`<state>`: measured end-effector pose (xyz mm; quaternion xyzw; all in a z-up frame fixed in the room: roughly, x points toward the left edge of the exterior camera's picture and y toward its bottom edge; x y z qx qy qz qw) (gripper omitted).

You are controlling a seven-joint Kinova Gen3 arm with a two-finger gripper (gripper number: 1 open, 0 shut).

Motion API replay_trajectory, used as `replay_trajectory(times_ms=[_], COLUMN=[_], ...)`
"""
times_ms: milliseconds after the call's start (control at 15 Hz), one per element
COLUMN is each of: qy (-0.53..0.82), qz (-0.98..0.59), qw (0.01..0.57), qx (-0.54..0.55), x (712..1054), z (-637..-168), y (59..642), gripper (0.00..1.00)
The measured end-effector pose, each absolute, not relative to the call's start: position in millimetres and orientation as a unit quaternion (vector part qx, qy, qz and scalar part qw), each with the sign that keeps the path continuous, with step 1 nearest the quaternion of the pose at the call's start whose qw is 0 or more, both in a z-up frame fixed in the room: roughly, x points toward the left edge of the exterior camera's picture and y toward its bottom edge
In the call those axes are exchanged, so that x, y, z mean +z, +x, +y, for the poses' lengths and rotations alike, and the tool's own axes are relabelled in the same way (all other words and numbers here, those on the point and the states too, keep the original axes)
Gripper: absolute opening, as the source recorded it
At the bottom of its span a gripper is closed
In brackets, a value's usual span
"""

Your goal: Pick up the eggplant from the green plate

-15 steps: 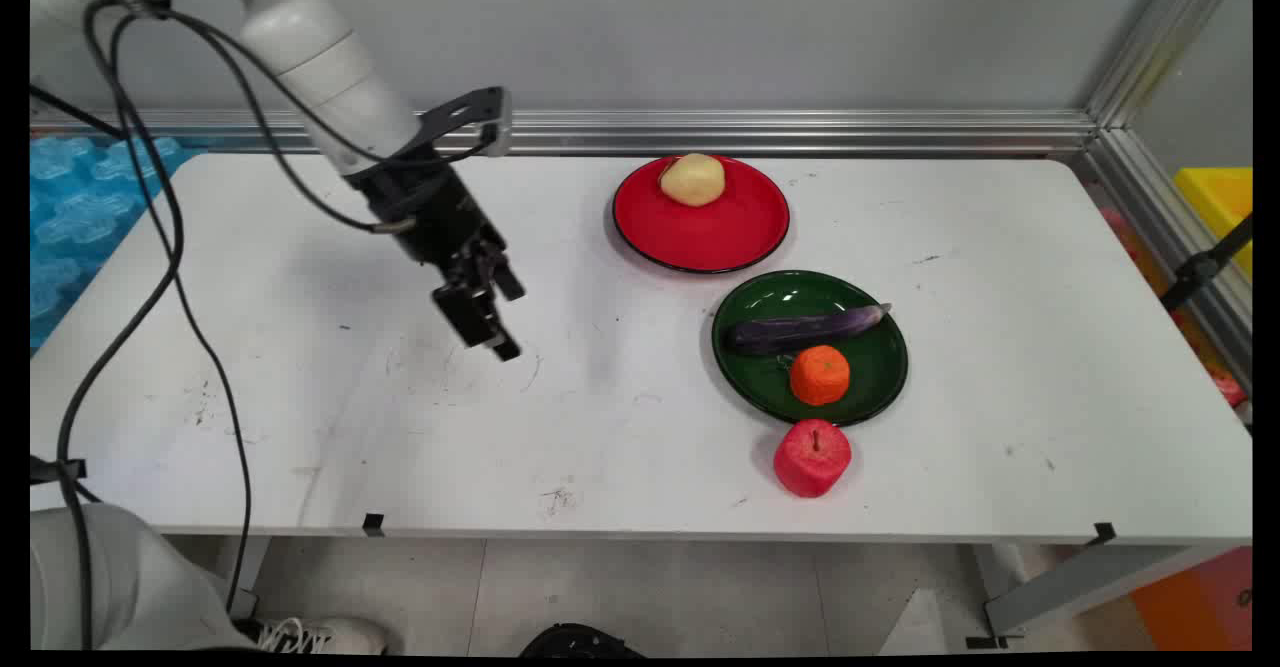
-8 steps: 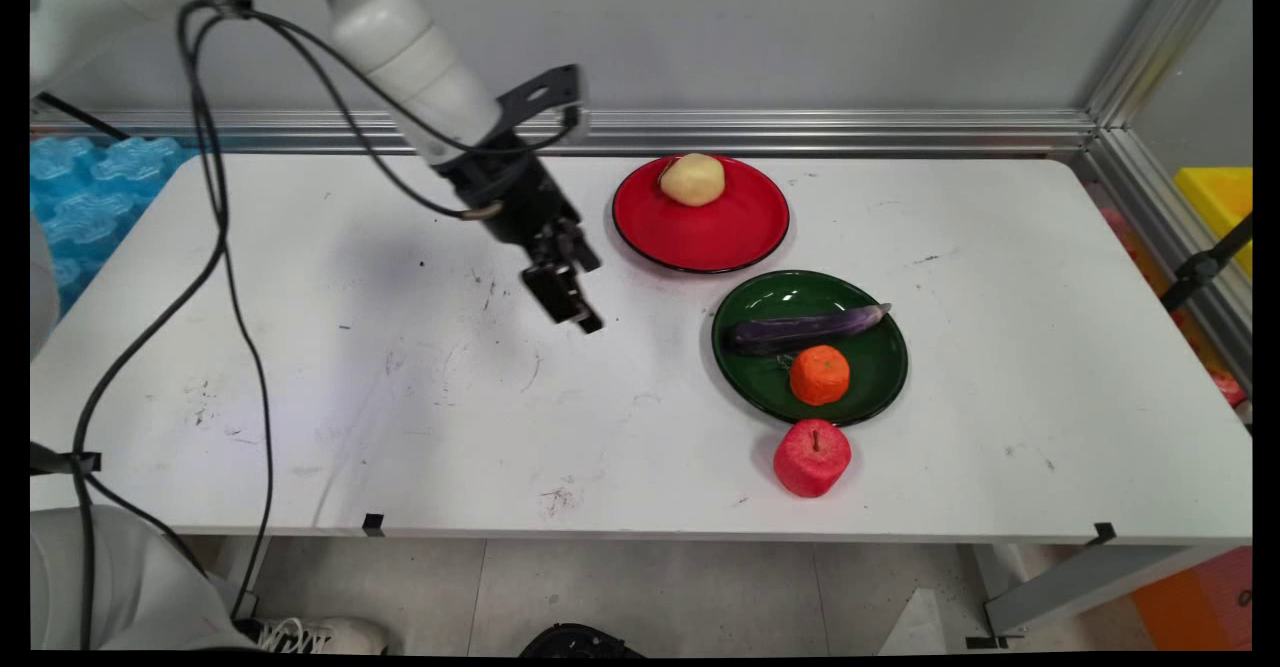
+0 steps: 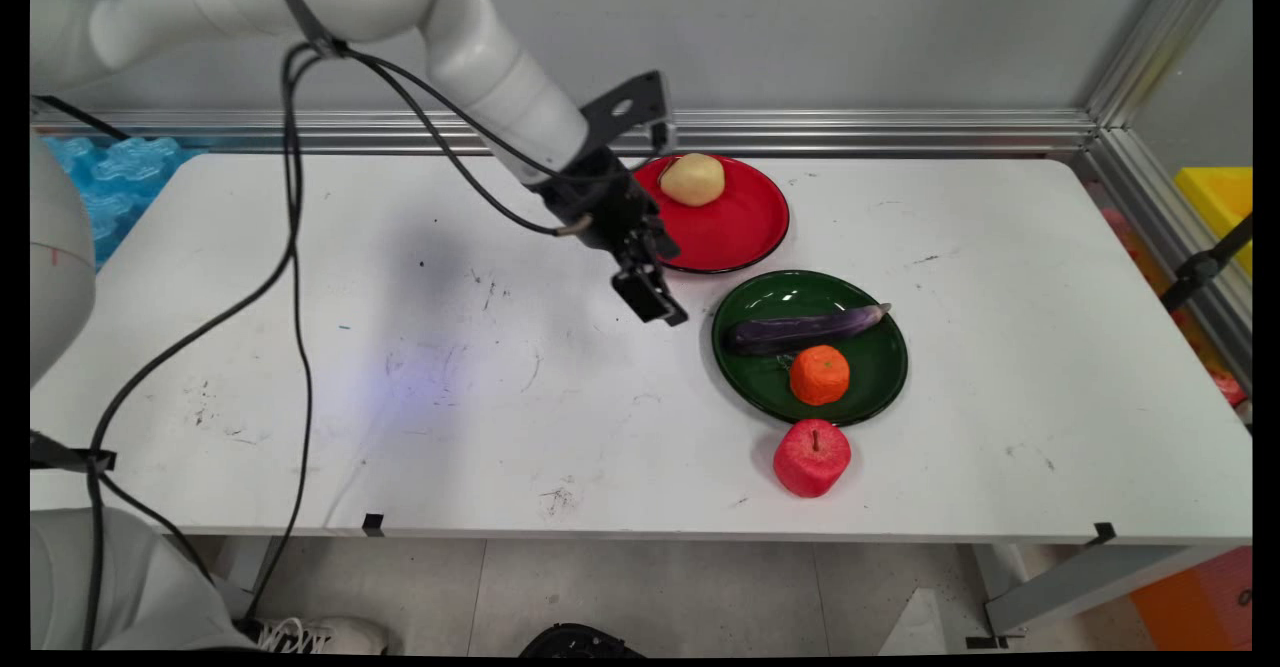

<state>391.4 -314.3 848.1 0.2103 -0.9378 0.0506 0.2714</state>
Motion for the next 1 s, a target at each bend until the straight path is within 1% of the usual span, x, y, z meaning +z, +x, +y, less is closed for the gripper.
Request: replay_trajectory(times_ms=[333, 1000], qy=[0.202, 0.204], qz=[-0.935, -0.929], qw=[0.283, 0.292], qx=[0.073, 0.099], x=[820, 775], z=[-321, -332], y=[360, 329], gripper=[1.0, 1.0])
